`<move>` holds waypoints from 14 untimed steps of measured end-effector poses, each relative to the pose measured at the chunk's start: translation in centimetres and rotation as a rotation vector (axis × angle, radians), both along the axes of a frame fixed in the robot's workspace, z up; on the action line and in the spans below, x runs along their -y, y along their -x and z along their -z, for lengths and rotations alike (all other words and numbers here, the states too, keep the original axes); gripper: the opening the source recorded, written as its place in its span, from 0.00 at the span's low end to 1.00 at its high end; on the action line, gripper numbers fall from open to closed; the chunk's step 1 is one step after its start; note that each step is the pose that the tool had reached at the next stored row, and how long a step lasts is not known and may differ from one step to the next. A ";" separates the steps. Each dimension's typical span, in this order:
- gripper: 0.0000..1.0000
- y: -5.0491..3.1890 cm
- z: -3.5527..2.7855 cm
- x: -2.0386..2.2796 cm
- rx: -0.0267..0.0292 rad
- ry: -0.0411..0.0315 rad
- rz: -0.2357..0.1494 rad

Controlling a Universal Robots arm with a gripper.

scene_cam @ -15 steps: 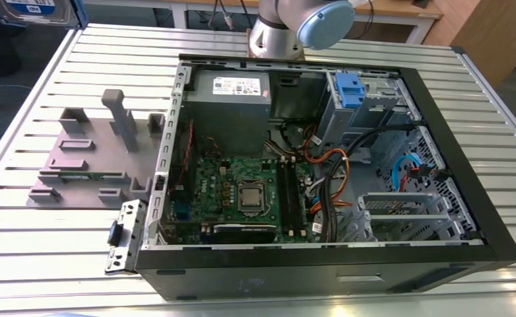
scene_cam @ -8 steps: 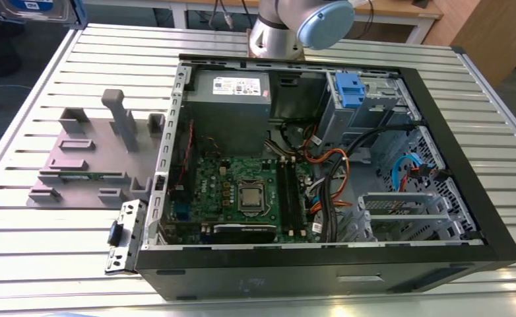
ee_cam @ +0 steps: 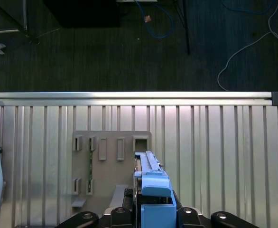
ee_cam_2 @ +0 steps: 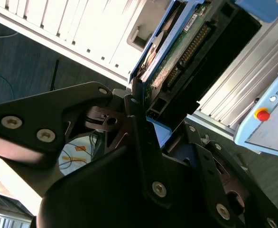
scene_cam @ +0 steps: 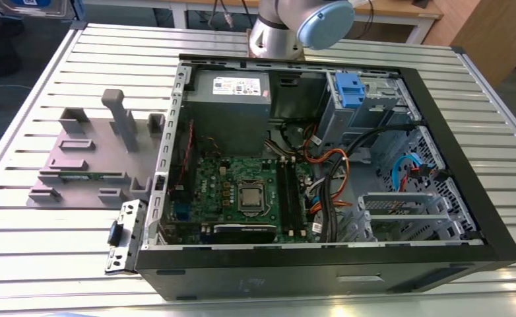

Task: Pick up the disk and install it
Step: 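Pick up the disk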

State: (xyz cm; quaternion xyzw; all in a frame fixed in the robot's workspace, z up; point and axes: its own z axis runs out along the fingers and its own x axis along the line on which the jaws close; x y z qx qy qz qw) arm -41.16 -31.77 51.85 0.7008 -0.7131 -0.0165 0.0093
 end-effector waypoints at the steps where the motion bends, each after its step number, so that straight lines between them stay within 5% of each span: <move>1: 0.37 0.00 -0.08 0.00 0.0000 0.0000 0.000; 14: 0.37 0.00 -0.92 0.00 0.0000 0.0000 0.000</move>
